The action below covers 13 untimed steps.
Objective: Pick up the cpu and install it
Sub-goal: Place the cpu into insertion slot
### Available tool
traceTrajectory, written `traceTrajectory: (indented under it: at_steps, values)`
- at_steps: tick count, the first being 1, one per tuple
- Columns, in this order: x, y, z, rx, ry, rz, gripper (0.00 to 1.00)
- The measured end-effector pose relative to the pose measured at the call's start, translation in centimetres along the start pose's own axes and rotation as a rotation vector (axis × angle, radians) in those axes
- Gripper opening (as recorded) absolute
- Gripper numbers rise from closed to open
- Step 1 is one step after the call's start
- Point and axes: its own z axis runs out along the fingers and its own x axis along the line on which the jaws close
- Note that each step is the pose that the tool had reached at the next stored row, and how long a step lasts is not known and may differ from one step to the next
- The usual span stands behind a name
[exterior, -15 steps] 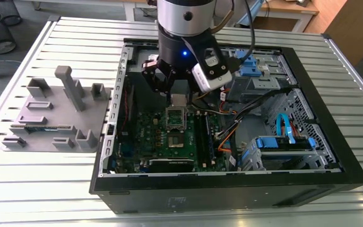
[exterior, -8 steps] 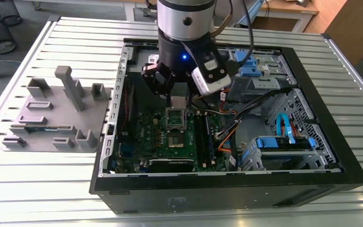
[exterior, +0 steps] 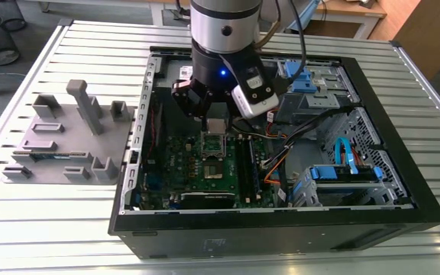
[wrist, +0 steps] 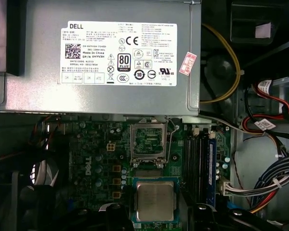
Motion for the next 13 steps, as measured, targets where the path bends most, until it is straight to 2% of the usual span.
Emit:
traceTrajectory:
  at_steps: [13]
  values:
    - [0.01, -0.01, 0.27, 0.0000, -0.0001, 0.000, 0.47]
